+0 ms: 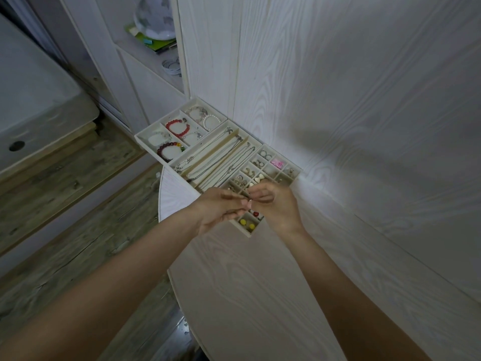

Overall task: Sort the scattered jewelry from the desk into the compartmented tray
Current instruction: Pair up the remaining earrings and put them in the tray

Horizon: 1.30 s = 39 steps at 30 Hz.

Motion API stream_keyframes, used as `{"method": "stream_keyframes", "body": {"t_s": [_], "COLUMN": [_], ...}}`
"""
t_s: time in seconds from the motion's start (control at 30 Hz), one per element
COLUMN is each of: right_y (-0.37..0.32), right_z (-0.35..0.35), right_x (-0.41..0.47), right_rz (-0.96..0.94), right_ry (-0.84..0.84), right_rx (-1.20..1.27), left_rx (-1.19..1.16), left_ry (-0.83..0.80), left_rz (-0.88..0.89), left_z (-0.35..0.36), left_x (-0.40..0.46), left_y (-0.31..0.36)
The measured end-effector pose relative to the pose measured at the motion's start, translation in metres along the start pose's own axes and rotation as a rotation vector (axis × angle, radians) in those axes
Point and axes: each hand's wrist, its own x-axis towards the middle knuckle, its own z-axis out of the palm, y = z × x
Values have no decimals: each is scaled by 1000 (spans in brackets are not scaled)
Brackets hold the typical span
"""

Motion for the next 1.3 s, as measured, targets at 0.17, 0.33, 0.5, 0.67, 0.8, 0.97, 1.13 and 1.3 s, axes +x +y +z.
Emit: {"method": "stream_keyframes", "body": {"t_s": [0.17, 0.33, 0.5, 0.67, 0.8, 0.97, 1.13, 1.3], "right_y": [5, 12, 17, 15, 17, 18, 23, 36], "right_z": [0, -9, -20, -28, -33, -34, -34, -43], "right_x": [0, 3, 10, 12, 14, 18, 29, 50], "right_rz": [13, 57, 82, 171, 200, 199, 175, 64], "right_ry": [24, -13, -24, -26, -29, -3, 19, -2], "right_rx": [-69, -18, 59, 257, 284, 290, 262, -75], "left_rx": [177, 251, 272, 287, 352, 509, 550, 616], "left_ry": [62, 30, 34, -25, -58, -50, -17, 47], "left_rz": [19, 31, -40, -49, -35, 164, 280, 226], "left_z": [-2, 4, 9, 14, 18, 19, 17, 15], "left_x": [6, 14, 26, 36, 42, 49, 61, 71], "left_y": [0, 2, 9, 9, 11, 15, 14, 16]}}
